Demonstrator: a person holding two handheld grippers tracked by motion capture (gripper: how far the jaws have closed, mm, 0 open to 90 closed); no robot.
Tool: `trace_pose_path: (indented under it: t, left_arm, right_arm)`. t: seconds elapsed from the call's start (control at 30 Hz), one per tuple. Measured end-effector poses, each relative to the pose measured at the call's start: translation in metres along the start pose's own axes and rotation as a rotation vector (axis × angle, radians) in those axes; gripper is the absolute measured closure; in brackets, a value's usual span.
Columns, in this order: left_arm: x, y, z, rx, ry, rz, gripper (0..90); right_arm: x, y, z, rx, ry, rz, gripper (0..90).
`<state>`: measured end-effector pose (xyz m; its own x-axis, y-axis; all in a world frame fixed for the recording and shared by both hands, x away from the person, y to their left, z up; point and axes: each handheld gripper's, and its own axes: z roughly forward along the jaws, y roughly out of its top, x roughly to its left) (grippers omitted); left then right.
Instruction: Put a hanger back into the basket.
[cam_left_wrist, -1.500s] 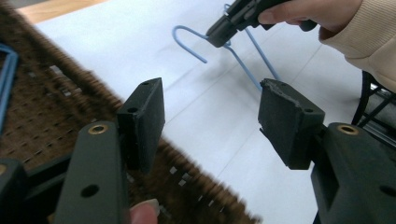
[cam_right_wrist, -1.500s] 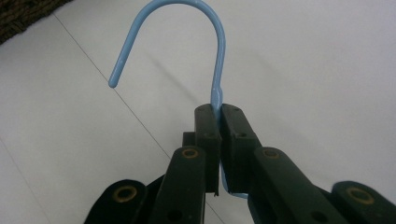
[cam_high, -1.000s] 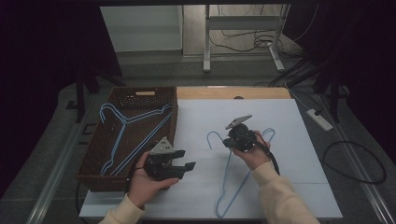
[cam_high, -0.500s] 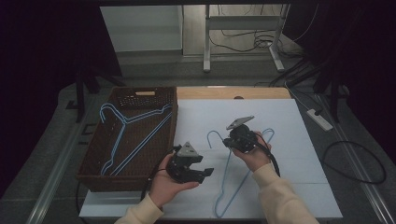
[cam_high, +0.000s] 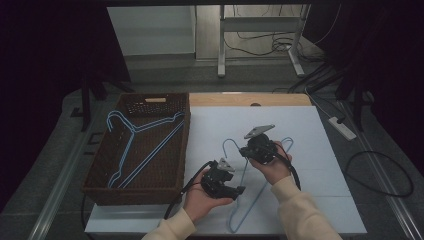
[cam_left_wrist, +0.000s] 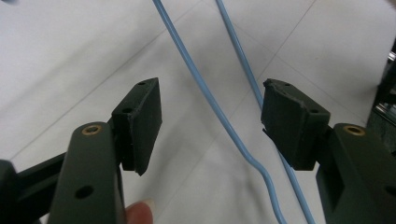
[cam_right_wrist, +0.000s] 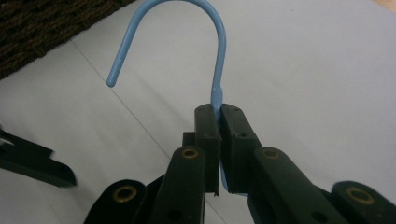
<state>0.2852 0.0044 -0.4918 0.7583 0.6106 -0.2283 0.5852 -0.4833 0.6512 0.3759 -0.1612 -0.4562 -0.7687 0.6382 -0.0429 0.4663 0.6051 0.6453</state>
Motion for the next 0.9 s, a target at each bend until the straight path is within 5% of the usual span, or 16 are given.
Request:
trace_pose_path:
  t: [0.27, 0.53, 0.67, 0.9]
  left_arm:
    - [0.006, 0.001, 0.017, 0.007, 0.003, -0.029, 43.1]
    - [0.014, 0.002, 0.026, 0.014, -0.093, -0.069, 75.2]
    - [0.017, 0.002, 0.023, 0.0, -0.11, -0.095, 77.4]
    - [0.019, 0.005, 0.01, -0.07, -0.095, -0.119, 84.6]
  right_arm:
    - [-0.001, 0.0, -0.005, -0.033, -0.013, 0.018, 85.8]
    - [-0.004, -0.002, -0.008, -0.069, -0.016, 0.036, 85.6]
    - [-0.005, -0.005, -0.013, -0.102, -0.016, 0.049, 84.8]
    - [-0.006, -0.018, -0.035, -0.22, 0.008, 0.077, 62.2]
